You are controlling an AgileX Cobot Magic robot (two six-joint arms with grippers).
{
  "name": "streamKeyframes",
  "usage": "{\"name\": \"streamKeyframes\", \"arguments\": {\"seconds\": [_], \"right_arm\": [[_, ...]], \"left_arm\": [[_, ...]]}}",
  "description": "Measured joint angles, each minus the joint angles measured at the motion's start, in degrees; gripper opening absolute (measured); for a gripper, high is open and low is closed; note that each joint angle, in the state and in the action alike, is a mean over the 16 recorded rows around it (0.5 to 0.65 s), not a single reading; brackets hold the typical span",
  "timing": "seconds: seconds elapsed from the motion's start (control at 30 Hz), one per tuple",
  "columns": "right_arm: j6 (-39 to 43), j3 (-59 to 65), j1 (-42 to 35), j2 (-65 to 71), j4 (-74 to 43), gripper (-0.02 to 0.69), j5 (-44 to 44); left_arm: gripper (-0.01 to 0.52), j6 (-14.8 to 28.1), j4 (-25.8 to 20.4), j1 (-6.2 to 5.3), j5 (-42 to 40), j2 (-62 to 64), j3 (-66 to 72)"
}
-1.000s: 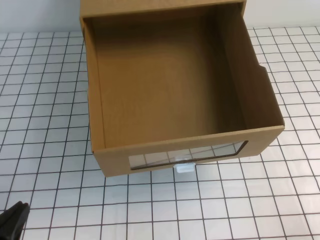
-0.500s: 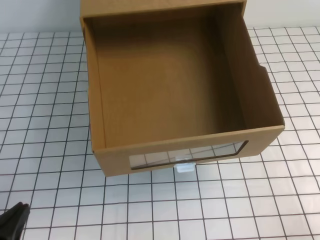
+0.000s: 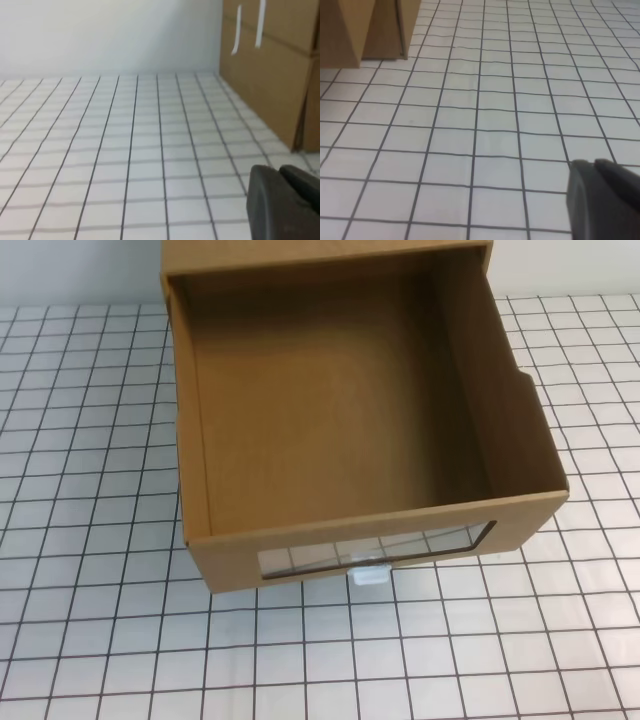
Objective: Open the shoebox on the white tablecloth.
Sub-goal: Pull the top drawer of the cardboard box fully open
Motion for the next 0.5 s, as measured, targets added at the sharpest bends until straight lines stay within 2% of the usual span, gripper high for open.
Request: {"name": "streamKeyframes", "arguments": {"seconds": [0.1, 0.2, 0.5], "right_arm": [[0.0, 0.0, 0.0, 0.0, 0.0, -0.013, 0.0], [0.0, 0.0, 0.0, 0.0, 0.0, -0.013, 0.0], [0.0, 0.0, 0.0, 0.0, 0.1, -0.013, 0.0]], "left_arm": [[-0.005, -1.0, 1.3, 2.07, 3.4, -1.6, 0.0], [-0.005, -1.7, 2.6, 3.16, 6.7, -2.2, 0.0], [-0.005, -2.4, 4.4, 3.57, 12.7, -2.2, 0.0]]}}
